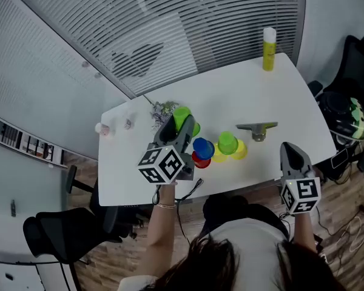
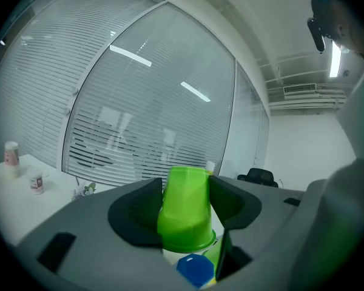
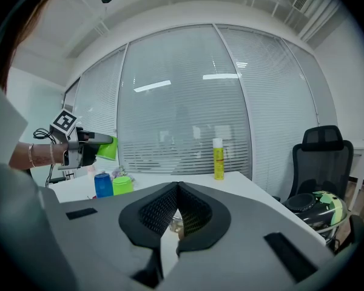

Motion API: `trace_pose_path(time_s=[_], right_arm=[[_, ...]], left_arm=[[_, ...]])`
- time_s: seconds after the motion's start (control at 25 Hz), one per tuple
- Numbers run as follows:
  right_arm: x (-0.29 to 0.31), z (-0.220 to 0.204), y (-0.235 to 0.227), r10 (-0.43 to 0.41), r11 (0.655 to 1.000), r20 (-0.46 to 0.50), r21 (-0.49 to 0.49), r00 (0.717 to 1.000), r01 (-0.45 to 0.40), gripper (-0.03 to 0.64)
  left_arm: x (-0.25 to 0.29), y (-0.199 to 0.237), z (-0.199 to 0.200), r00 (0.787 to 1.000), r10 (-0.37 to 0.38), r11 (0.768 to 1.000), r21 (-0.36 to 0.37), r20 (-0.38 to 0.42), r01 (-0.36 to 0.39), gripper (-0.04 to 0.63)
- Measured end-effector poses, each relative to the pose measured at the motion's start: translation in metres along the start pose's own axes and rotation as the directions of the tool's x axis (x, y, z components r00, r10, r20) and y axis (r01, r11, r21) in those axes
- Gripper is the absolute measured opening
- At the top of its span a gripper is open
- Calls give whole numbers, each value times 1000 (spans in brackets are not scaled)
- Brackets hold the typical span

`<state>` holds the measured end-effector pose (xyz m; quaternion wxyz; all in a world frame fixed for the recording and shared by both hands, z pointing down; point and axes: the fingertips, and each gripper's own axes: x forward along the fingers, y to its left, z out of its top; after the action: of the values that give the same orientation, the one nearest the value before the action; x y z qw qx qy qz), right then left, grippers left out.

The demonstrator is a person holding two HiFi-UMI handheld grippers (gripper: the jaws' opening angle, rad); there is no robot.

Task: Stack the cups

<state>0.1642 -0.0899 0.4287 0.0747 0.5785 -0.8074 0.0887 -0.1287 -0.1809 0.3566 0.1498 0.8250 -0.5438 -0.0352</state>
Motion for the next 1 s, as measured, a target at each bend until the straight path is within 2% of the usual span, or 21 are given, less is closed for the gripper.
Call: trace_pose_path(time_s=[0.2,0.44,1.0], right_arm=[[2,-1,4,16,1000,6,-7,1000,-16,28],[2,-3,8,18,1000,8,-17,1000,-18,28],[1,-9,11,7,1000,-5,-23,1000,-8,28]], left_arm=[[-9,-21,-6,998,-5,999,-34,61,7,256],[-14,-40,-16,993,-20,999,-26,115,24,256],[-14,-62,-40,991,-18,996,83,135,7,256]])
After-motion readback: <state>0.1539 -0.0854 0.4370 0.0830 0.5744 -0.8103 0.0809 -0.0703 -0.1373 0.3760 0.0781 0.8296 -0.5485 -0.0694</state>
